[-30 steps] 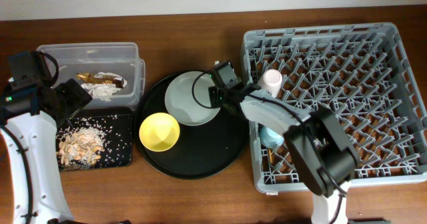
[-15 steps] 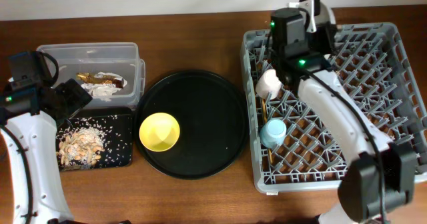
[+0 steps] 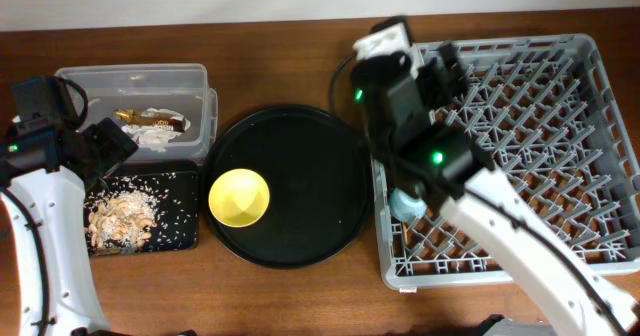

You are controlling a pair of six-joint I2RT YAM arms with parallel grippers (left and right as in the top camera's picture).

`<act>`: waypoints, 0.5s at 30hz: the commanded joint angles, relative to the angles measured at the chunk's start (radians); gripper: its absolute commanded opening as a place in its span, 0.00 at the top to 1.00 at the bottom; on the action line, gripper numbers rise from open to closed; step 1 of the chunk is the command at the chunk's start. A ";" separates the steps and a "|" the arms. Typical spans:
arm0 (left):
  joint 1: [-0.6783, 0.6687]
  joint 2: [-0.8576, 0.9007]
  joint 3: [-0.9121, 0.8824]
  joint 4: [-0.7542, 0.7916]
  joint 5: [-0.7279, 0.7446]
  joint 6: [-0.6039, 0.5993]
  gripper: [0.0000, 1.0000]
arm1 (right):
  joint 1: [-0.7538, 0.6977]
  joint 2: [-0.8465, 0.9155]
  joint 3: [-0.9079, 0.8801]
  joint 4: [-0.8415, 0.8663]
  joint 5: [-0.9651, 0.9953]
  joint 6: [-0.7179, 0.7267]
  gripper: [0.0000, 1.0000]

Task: Sort waste into correct bins and load items into the dishwasher rack

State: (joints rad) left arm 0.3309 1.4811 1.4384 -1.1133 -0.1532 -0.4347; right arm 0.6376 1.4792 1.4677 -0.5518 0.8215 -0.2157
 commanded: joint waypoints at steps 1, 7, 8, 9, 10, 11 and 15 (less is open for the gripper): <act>0.006 -0.004 0.007 0.001 0.000 0.002 0.01 | 0.143 -0.016 -0.008 -0.089 -0.782 0.217 0.25; 0.006 -0.004 0.007 0.002 0.000 0.002 0.01 | 0.298 0.262 -0.008 -0.072 -1.059 0.328 0.55; 0.006 -0.004 0.007 0.001 0.000 0.002 0.01 | 0.350 0.373 -0.008 -0.012 -1.102 0.315 0.55; 0.006 -0.004 0.007 0.001 0.000 0.002 0.01 | 0.370 0.418 -0.008 0.020 -1.102 0.262 0.55; 0.006 -0.004 0.007 0.001 0.000 0.002 0.01 | 0.386 0.471 -0.008 0.048 -1.099 0.219 0.55; 0.006 -0.004 0.007 0.001 0.000 0.002 0.01 | 0.392 0.515 -0.008 0.063 -1.099 0.220 0.55; 0.006 -0.004 0.007 0.001 0.000 0.002 0.01 | 0.387 0.579 -0.008 0.070 -1.075 0.220 0.68</act>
State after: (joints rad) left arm 0.3305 1.4811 1.4384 -1.1110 -0.1528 -0.4343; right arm 1.0283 2.0476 1.4563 -0.4885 -0.2646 0.0174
